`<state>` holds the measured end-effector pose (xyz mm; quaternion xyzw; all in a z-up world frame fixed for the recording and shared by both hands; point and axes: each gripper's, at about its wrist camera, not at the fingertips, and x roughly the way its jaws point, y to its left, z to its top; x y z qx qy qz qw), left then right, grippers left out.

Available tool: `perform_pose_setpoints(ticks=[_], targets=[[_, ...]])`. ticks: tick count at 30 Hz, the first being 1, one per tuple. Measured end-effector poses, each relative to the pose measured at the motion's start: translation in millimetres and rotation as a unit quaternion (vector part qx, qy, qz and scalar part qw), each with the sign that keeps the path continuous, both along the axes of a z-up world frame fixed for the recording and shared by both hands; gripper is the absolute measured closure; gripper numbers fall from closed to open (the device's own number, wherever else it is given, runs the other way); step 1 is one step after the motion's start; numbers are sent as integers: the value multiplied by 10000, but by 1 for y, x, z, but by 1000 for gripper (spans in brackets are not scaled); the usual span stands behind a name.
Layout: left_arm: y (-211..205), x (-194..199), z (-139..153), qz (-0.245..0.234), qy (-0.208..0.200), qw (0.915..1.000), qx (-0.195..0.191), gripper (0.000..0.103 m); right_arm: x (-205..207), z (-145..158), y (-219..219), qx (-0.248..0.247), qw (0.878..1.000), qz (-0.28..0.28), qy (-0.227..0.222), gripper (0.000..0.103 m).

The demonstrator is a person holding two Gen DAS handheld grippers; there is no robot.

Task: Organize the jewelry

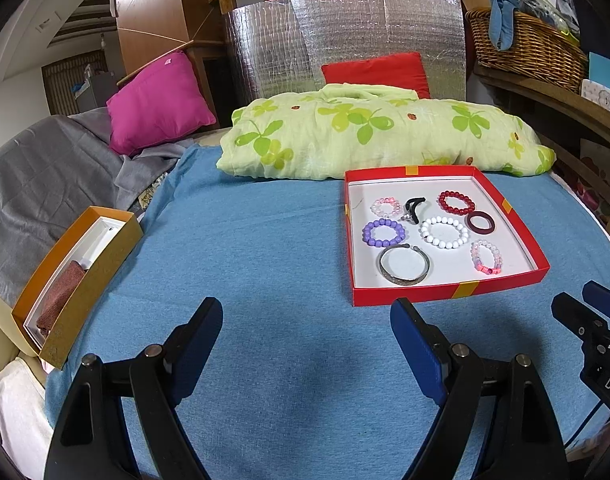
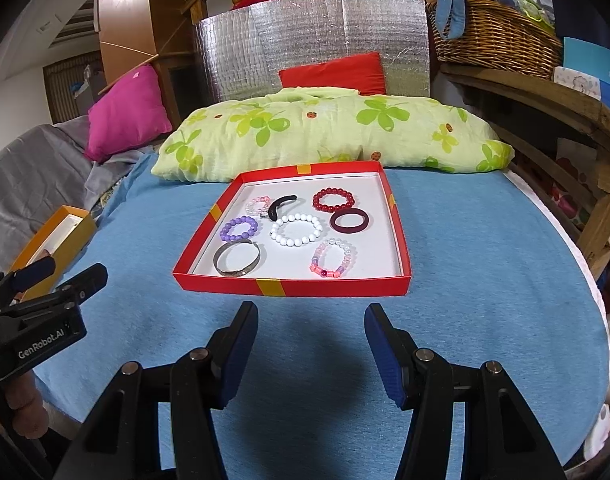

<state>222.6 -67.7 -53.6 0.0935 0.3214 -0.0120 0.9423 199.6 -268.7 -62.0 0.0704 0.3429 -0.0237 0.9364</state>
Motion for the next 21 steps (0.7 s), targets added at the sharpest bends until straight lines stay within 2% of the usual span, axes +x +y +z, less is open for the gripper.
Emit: perform_pose_setpoints(ticks=[21], targets=[[13, 3, 5, 13, -13, 9999, -109, 17, 11, -1, 19, 35, 10000, 82, -17, 43]])
